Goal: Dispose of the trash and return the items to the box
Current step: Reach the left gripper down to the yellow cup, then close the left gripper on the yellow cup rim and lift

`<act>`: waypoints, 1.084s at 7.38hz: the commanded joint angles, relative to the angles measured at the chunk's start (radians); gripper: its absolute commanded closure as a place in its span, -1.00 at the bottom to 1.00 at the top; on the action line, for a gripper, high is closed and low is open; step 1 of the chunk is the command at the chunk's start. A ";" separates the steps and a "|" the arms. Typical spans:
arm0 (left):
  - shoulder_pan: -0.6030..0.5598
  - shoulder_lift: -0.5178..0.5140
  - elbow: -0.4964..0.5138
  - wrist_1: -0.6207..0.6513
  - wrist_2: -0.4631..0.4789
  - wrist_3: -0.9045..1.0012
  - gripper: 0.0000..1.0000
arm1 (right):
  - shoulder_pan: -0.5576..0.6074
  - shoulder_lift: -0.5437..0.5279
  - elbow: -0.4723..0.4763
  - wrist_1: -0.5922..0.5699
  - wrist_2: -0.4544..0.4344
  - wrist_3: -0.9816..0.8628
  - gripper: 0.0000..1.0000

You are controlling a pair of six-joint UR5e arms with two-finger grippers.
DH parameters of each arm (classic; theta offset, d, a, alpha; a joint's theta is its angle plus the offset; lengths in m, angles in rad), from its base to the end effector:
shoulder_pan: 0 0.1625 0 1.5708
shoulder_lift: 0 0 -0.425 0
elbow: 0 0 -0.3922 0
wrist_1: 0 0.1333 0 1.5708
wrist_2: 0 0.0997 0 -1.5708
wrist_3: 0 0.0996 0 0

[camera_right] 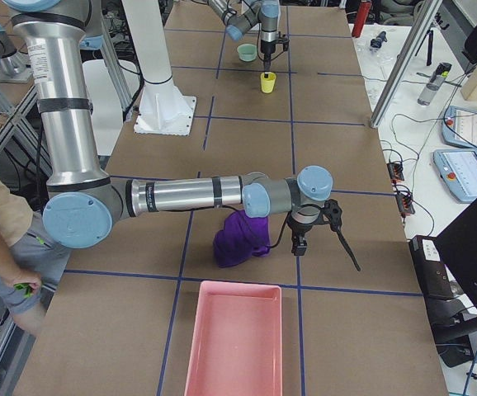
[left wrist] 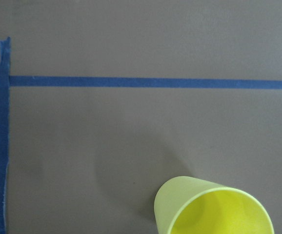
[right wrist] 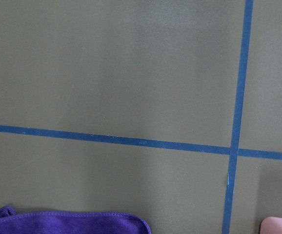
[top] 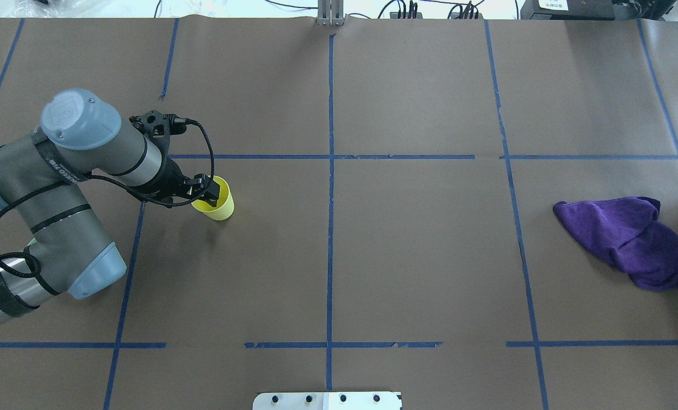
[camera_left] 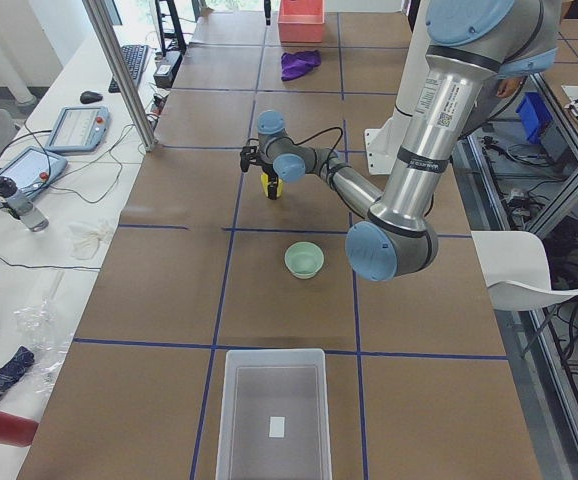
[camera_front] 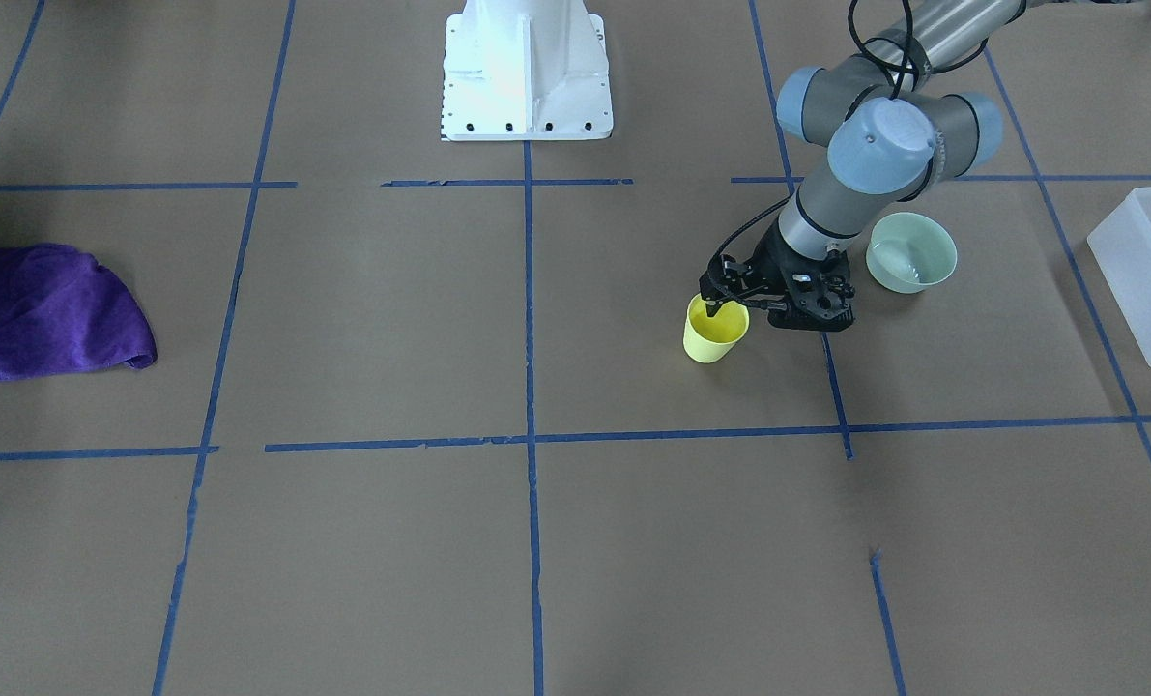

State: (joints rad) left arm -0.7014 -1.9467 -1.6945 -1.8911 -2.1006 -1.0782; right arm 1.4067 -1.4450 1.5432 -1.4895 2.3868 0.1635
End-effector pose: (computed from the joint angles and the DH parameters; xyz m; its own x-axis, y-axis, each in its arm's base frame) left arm 0.4286 -0.4706 0.3557 0.5891 0.0366 -0.8072 -0.0046 0.9991 0.0419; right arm -0.0306 -0.5564 0.5950 0.6721 -0.0790 0.7362 0.0520 0.9969 0.0595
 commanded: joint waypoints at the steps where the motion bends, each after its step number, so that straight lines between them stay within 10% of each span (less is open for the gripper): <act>1: 0.023 0.000 0.009 0.000 0.001 0.000 -0.32 | 0.000 -0.002 0.000 0.000 0.000 0.001 -1.00; 2: 0.023 0.000 0.009 0.000 0.001 0.001 0.57 | 0.000 -0.002 0.000 0.000 0.002 0.001 -1.00; 3: 0.025 -0.004 0.006 0.000 -0.001 0.001 1.00 | 0.000 -0.002 0.000 0.000 0.003 0.001 -1.00; 8: -0.006 -0.035 -0.060 0.015 -0.009 -0.051 1.00 | -0.008 -0.005 0.009 0.000 0.011 0.001 -1.00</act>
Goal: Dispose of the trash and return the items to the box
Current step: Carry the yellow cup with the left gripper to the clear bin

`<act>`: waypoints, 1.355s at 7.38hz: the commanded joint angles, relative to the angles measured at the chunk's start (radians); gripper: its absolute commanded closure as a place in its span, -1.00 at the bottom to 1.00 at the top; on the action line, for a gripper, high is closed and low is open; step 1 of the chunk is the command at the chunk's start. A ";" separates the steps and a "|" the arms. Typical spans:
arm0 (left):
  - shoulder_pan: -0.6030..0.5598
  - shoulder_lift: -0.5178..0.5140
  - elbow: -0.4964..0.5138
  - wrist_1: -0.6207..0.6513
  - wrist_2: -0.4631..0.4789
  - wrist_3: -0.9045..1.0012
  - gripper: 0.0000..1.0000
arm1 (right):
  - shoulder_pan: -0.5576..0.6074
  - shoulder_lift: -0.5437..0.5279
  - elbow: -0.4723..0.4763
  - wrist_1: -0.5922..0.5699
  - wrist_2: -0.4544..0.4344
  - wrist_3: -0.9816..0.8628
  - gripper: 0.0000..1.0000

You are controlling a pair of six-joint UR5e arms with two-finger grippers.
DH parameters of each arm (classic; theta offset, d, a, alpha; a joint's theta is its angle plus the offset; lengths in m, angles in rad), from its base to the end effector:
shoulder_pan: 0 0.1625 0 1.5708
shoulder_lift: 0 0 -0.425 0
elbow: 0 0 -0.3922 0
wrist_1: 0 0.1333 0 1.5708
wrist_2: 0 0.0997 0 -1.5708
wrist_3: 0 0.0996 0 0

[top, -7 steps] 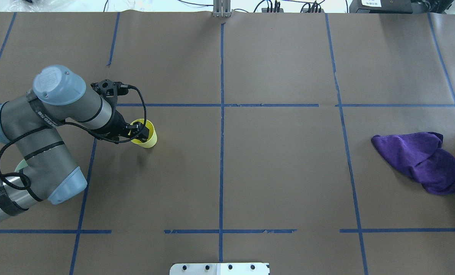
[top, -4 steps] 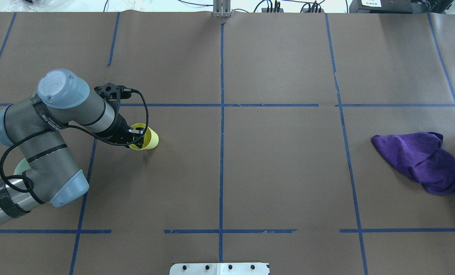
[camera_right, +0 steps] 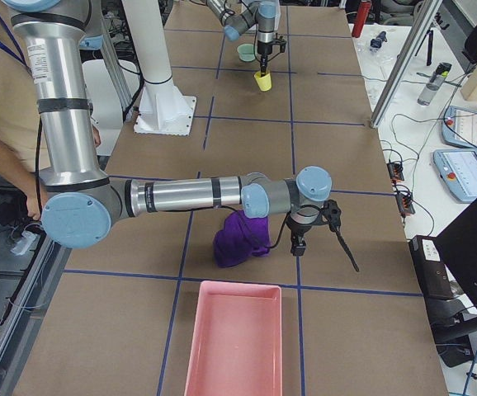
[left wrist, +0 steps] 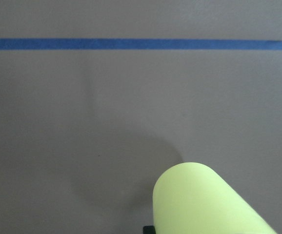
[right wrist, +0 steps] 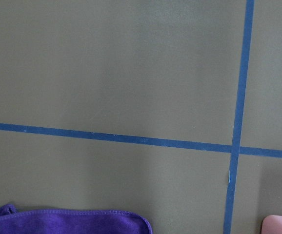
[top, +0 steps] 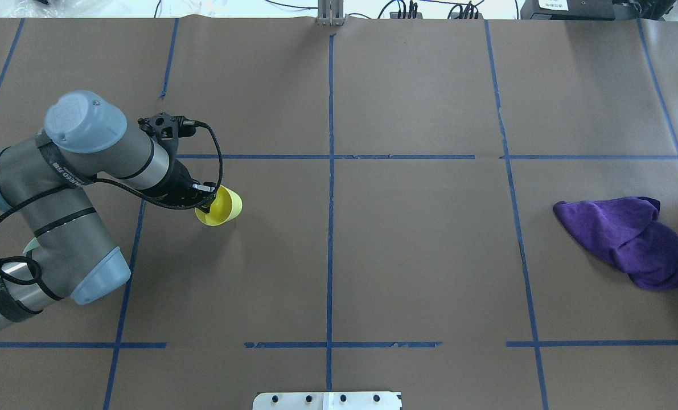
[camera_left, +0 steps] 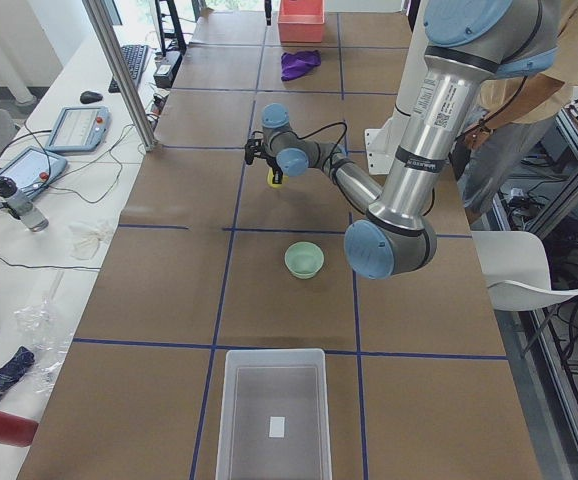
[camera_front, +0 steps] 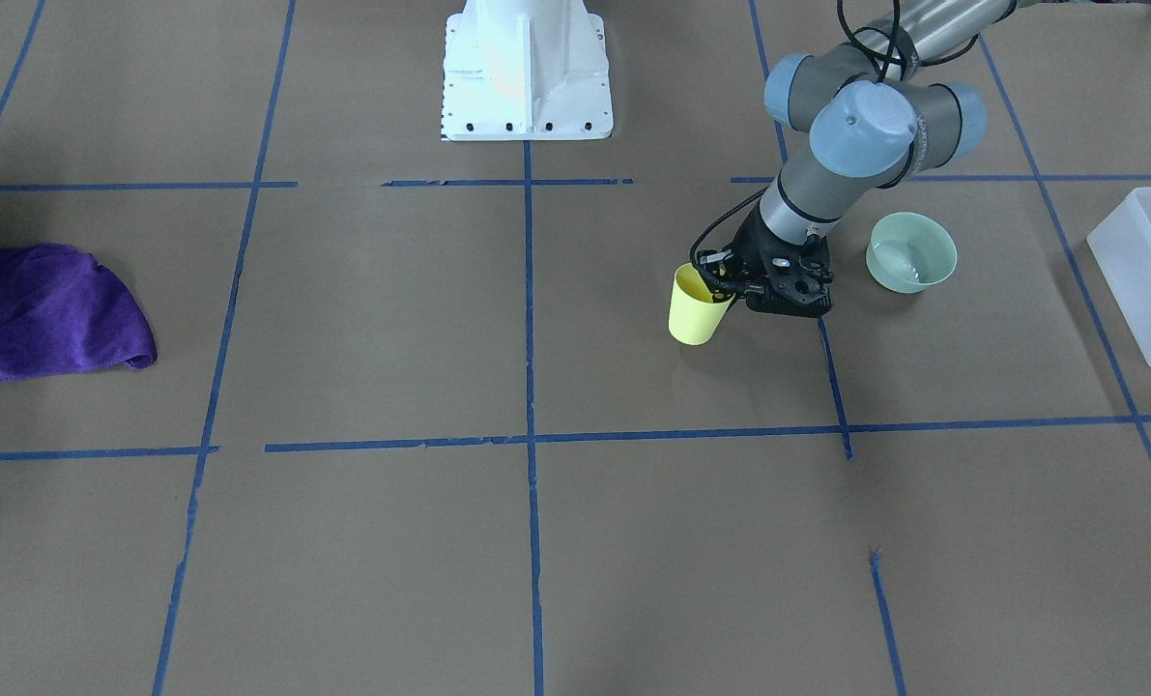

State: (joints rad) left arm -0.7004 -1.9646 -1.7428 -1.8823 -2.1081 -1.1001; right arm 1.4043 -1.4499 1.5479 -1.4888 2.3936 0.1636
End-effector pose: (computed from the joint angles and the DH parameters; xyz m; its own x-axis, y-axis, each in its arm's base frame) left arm 0.4238 -0.4649 0.3227 0.5502 0.0457 -0.8338 0.0036 0.9984 0.0572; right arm -0.0320 -0.5542 0.5948 0.6669 -0.0809 0.7407 0.0552 0.9967 0.0592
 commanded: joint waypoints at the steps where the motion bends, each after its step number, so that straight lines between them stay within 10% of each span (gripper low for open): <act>1: -0.007 -0.058 -0.012 0.047 -0.001 -0.049 1.00 | -0.024 0.003 0.008 0.001 0.004 0.001 -1.00; 5: -0.217 -0.069 -0.131 0.251 0.000 0.236 1.00 | -0.027 -0.029 0.003 0.086 0.001 0.002 -1.00; 10: -0.517 0.294 -0.184 0.270 -0.001 1.028 1.00 | -0.054 -0.070 0.004 0.182 0.004 0.001 -1.00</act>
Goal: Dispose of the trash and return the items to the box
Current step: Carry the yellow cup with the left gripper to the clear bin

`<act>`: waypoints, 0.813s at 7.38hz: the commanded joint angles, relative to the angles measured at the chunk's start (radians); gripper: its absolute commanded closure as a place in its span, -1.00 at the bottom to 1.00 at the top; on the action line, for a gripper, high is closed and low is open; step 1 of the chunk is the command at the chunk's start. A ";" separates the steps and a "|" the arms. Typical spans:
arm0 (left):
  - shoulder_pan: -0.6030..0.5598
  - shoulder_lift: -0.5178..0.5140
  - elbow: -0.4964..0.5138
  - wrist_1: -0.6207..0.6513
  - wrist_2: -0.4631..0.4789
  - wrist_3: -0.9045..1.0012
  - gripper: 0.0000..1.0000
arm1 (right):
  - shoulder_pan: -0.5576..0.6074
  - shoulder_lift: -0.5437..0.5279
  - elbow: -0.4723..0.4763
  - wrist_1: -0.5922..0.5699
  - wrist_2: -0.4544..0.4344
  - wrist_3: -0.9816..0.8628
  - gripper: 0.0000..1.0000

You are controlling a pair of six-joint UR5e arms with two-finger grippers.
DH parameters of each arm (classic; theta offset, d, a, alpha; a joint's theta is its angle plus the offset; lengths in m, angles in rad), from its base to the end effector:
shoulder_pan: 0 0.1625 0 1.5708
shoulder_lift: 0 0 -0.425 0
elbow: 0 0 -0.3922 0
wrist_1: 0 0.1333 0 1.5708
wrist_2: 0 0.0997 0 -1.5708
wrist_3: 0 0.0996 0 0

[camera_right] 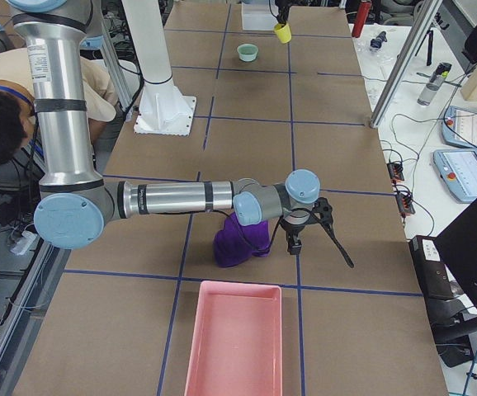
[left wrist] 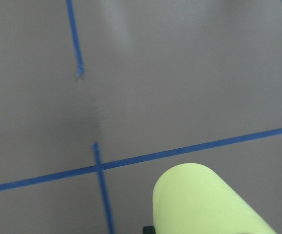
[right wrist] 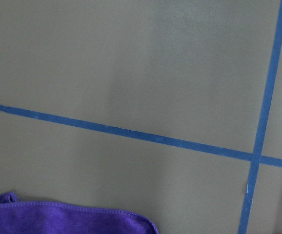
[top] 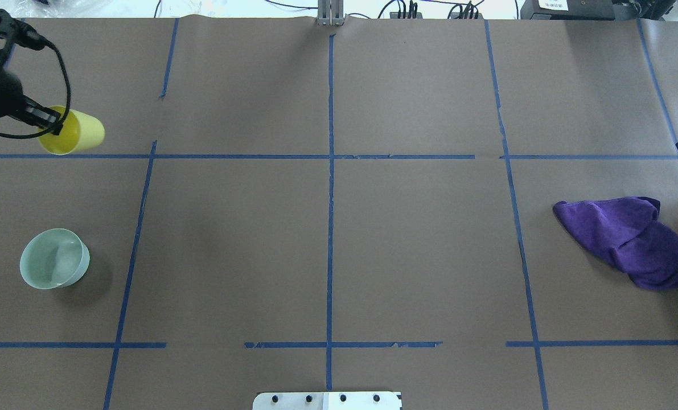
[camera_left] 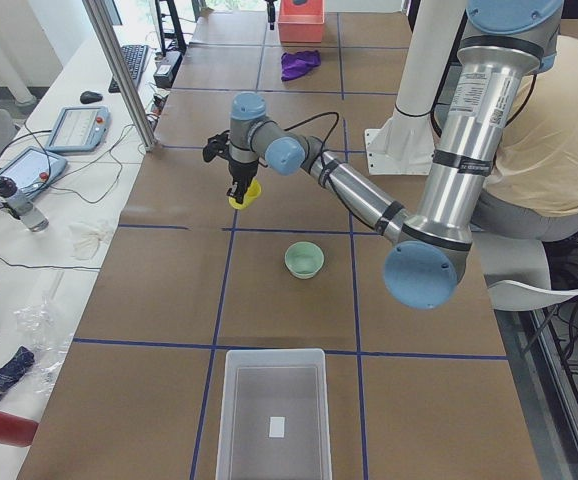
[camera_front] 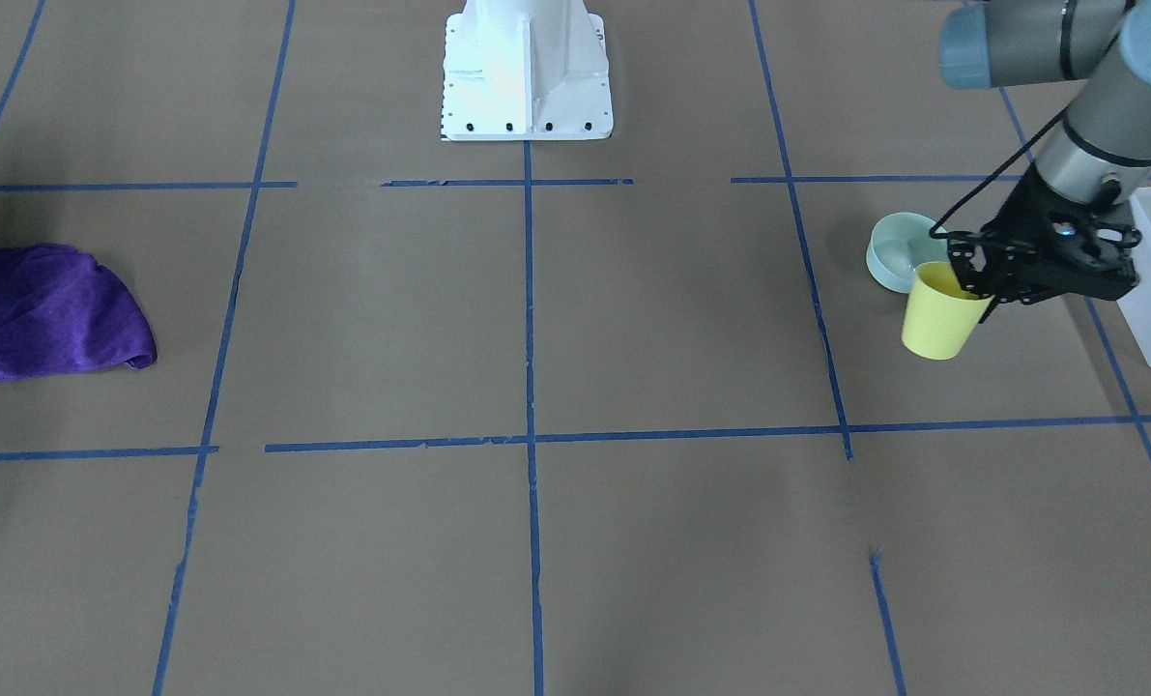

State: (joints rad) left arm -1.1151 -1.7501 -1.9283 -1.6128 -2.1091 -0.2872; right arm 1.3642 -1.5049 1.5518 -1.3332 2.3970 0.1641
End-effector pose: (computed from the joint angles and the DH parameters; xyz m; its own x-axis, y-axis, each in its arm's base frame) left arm 0.1652 -0.5238 0.3972 0.7254 0.3910 -0.5665 -0.1699 0.8993 0.4031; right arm -0.0508 -0.5353 0.6050 0.6447 -0.1830 0.7422 0.0928 0.9825 0.1616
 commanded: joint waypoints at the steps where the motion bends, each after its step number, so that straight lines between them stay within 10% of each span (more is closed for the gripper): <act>1: -0.168 0.121 0.049 -0.001 0.001 0.403 1.00 | -0.020 -0.023 -0.001 0.040 0.001 0.000 -1.00; 6: -0.496 0.118 0.479 0.083 -0.088 0.686 1.00 | -0.043 -0.026 -0.016 0.039 0.001 0.003 -1.00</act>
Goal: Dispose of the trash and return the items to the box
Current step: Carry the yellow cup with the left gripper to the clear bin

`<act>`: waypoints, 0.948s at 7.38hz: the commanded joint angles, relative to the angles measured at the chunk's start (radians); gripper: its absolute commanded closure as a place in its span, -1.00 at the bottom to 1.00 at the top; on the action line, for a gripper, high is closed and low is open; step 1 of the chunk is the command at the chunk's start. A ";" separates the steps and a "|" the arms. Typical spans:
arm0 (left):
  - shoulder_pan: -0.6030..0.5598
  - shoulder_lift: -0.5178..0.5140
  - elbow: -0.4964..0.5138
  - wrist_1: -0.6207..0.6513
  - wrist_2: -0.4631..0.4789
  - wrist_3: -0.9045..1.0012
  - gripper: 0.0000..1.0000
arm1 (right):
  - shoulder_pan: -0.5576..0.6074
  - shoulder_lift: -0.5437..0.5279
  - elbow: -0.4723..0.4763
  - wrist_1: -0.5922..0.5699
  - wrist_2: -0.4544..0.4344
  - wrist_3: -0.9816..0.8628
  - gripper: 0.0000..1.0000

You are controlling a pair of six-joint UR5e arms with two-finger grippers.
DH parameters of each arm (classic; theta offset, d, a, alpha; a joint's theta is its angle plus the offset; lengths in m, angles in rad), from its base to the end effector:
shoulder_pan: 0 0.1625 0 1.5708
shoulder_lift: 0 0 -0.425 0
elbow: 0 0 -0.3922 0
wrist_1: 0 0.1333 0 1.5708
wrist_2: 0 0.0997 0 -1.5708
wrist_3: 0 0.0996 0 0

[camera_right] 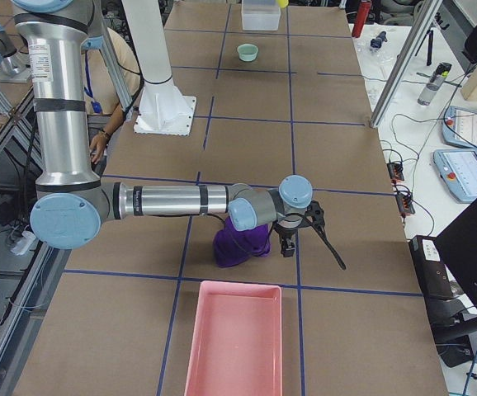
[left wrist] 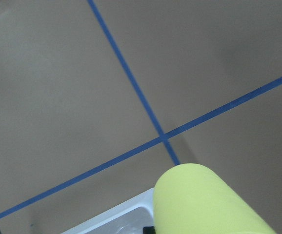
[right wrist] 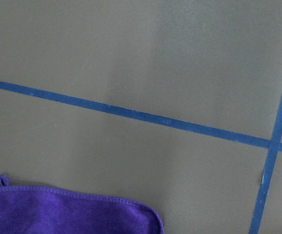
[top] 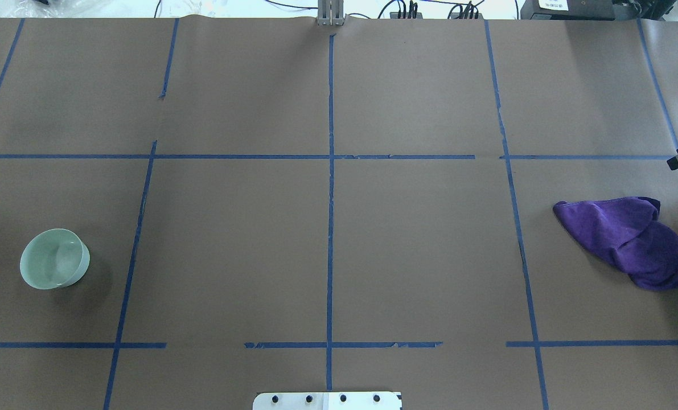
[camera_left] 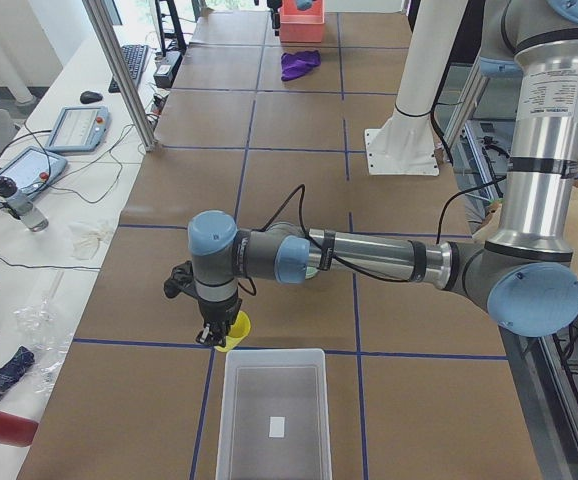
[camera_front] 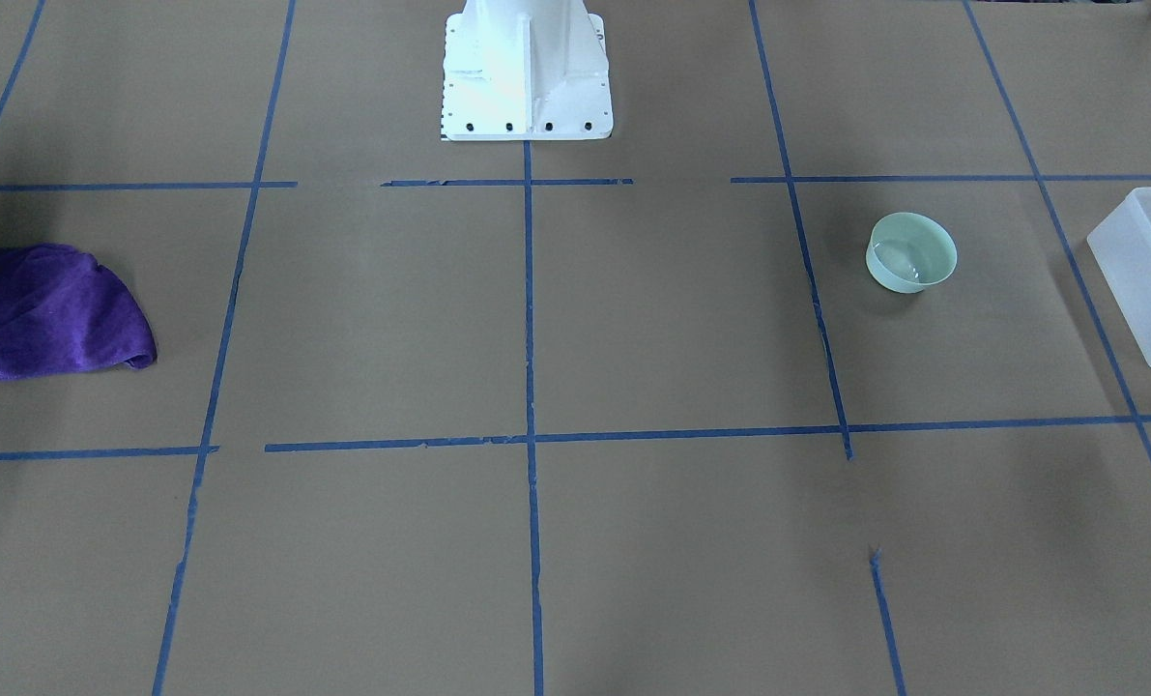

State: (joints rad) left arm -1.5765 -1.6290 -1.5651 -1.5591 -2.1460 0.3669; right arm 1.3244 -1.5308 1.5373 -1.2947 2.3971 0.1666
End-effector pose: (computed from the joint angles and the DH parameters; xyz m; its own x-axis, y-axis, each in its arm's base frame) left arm -0.0821 -0.5189 0.6456 0.7854 0.3747 -0.4927 -0.2957 0.9264 0.2331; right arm -0.0695 -0.5226 0.6216 0.6376 -0.2047 0.7427 0.1303 0.9788 0.1579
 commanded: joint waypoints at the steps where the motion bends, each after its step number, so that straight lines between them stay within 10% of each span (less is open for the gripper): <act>1: -0.034 0.011 0.213 0.028 -0.162 0.032 1.00 | -0.005 0.000 -0.002 0.000 0.002 0.002 -1.00; 7: 0.047 0.035 0.330 -0.062 -0.244 -0.095 1.00 | -0.010 -0.002 -0.003 0.000 -0.001 0.001 -1.00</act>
State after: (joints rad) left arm -1.5455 -1.5948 -1.2689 -1.5868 -2.3754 0.2789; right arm 1.3157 -1.5323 1.5345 -1.2947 2.3962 0.1678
